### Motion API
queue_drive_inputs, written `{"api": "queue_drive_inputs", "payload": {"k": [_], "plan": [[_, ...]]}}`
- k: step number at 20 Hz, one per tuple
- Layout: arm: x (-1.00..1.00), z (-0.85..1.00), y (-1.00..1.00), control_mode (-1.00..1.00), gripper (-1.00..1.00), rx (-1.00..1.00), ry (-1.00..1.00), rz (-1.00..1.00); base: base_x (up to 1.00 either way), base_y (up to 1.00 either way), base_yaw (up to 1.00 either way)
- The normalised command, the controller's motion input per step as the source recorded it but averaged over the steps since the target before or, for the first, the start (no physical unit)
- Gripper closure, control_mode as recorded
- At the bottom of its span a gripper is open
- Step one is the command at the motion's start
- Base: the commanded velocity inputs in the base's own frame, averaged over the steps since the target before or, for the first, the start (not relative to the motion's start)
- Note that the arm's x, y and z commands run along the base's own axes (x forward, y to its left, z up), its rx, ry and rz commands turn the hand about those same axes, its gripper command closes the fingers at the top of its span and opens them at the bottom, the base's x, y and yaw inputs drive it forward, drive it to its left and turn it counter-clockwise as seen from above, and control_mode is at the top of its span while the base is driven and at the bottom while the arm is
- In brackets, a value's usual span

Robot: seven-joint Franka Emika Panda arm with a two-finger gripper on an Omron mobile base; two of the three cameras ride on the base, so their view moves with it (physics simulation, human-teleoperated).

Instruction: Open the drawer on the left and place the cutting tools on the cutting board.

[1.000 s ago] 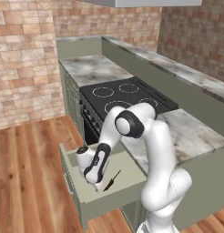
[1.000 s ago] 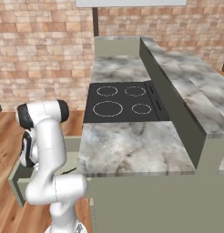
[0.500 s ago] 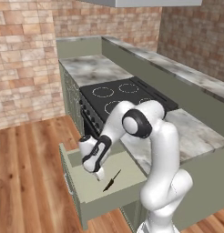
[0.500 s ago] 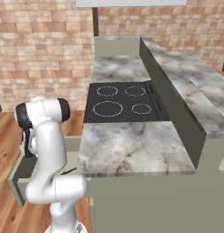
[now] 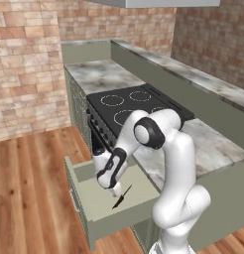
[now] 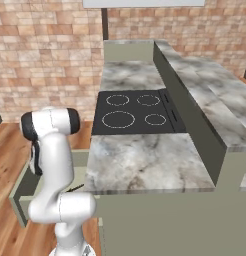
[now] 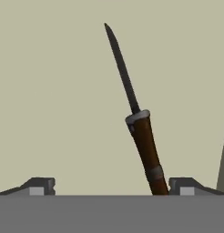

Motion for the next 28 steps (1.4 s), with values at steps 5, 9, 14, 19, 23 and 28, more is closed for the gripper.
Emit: {"api": "queue_drive_inputs", "payload": {"k": [5,9,14,19,23,28], "plan": [[0.07,-0.20,-0.23,-1.00,-1.00,0.00,0.00,0.16,0.00,0.00,0.00],[0.00,-0.20,-0.12,-1.00,-1.00,0.00,0.00,0.18,0.00,0.00,0.00],[0.00,-0.09,-0.07,-1.00,-1.00,0.00,0.01,0.13,0.00,0.00,0.00],[0.00,-0.02,-0.16,-1.00,-1.00,0.00,0.01,0.06,0.00,0.00,0.00],[-0.01,0.00,-0.17,-1.00,-1.00,0.02,0.01,0.02,0.00,0.00,0.00],[-0.01,-0.06,-0.05,-1.00,-1.00,0.03,0.04,0.00,0.00,0.00,0.00]]}}
